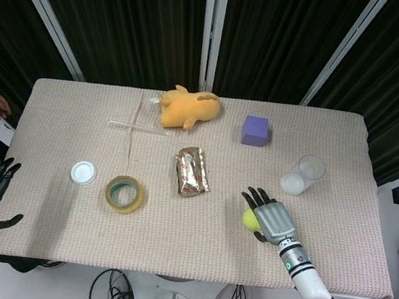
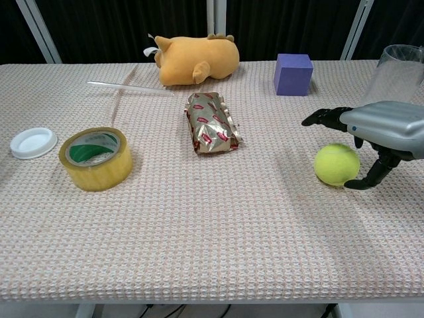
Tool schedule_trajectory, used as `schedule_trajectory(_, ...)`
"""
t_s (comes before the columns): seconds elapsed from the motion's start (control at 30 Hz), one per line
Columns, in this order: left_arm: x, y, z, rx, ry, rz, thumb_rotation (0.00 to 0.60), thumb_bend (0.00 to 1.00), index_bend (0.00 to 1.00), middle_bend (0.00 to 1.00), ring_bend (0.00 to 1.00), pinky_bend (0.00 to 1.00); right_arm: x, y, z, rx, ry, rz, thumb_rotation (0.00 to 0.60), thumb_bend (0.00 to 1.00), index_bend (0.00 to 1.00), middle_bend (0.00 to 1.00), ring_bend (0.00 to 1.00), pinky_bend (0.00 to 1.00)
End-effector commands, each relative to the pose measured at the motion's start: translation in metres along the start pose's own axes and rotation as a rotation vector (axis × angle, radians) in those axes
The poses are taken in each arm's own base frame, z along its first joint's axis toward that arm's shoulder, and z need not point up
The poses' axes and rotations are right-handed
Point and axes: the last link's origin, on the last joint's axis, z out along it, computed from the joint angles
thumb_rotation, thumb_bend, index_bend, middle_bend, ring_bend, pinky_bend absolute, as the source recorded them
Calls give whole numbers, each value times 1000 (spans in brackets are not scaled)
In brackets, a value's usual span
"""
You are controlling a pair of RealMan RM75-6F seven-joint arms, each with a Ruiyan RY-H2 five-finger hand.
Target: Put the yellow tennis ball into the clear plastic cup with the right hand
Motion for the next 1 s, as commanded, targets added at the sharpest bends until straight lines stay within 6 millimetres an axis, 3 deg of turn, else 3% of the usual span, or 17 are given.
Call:
schedule_trajectory(0.03,0,-1,0,3,3,-3,600,15,0,0,0,12,-2,-2,2,-1,2,-5,600,174,7,75,135,468)
schedule_trajectory(0.23,0,-3,0,9,4,-9,600,14,0,0,0,13,-9,-3,3,-34,17,5,600,177,250,248,309,653)
schedule_trajectory(0.57,-2,-5,-1,13,0,-14,600,14,0,0,0,14,-10,1,2,-66,61,-20,600,292,572,462,489,774)
schedule_trajectory(0.73,1,-7,-2,17,9,-19,600,14,0,0,0,13,20,6,-7,-43,201,60,600,313,633,512,538,783)
schedule_trajectory(0.87,2,-7,-2,20,9,-24,600,15,0,0,0,15,64,12,-28,-14,370,114,600,318,641,520,550,783)
schedule_trajectory(1.0,2,-7,-2,21,8,-22,600,19,0,0,0,18,95,24,-48,-31,500,142,600,319,643,520,550,783)
